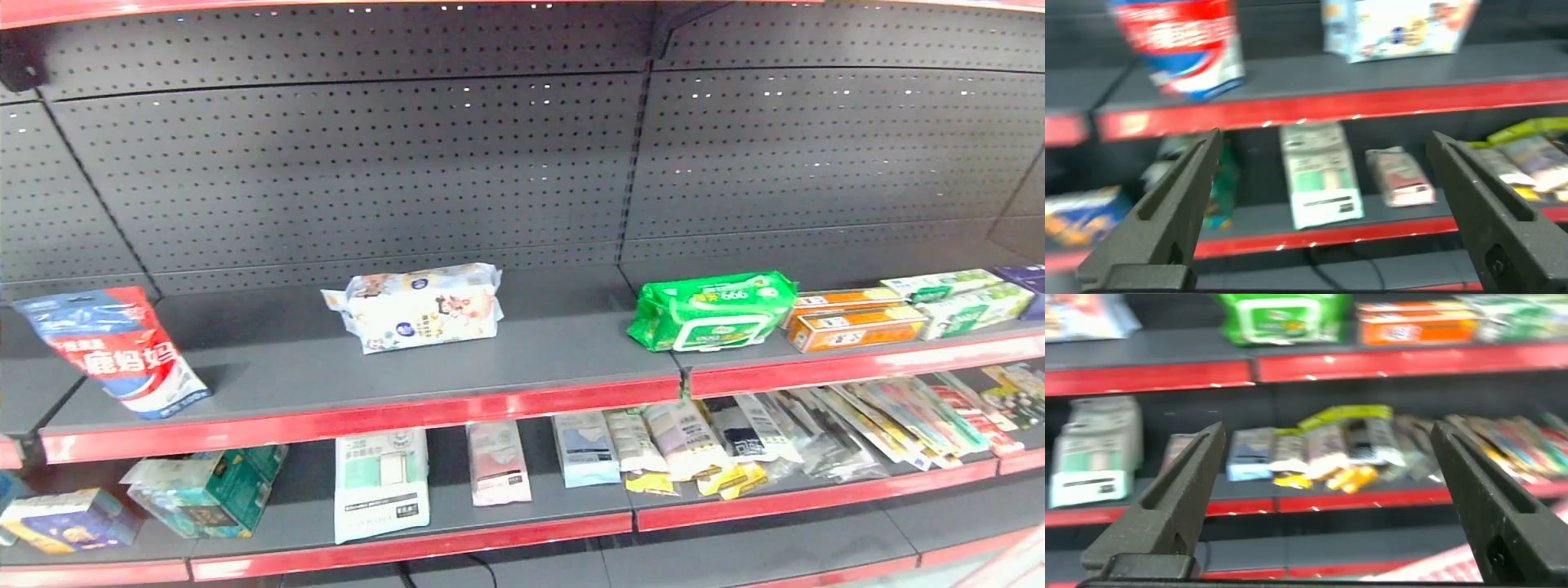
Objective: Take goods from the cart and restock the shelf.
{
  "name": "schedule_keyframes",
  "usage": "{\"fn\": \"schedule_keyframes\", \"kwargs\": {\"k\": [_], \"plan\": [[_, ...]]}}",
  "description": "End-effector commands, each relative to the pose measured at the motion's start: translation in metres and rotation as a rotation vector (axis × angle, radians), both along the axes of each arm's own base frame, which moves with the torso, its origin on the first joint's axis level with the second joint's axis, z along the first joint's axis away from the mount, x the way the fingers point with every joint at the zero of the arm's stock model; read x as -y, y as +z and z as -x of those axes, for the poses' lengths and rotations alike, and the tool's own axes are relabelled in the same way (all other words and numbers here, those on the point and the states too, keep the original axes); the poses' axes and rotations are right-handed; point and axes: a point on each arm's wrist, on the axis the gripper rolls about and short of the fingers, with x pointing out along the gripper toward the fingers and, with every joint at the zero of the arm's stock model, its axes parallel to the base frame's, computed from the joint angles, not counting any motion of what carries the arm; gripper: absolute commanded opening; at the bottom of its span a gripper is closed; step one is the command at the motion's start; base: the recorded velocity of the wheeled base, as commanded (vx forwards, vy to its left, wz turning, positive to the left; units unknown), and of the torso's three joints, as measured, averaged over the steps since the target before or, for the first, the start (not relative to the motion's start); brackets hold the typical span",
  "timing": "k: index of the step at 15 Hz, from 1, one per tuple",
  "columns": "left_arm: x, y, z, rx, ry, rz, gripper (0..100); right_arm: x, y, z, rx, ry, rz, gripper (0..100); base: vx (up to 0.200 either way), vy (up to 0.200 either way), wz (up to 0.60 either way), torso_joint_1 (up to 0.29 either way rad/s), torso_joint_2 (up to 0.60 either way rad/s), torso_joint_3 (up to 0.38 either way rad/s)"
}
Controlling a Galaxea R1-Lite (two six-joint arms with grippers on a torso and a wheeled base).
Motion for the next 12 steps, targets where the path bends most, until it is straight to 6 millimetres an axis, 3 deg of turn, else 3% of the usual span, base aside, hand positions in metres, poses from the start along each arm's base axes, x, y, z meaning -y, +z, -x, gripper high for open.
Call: {"fn": "schedule_keyframes", "kwargs": {"k": [1,12], "plan": [[0.0,0.0,-0.0001,-0.001,0.001,0.0,100,0.0,0.0,0.0,0.0,0.0,0.0,100,0.0,0.0,-0.6,0.002,0.0,0.002],[0.0,0.0,-0.0001,-0.001,0.001,0.0,100,0.0,0.0,0.0,0.0,0.0,-0.003,100,0.0,0.0,-0.6,0.004,0.0,-0.001]]}}
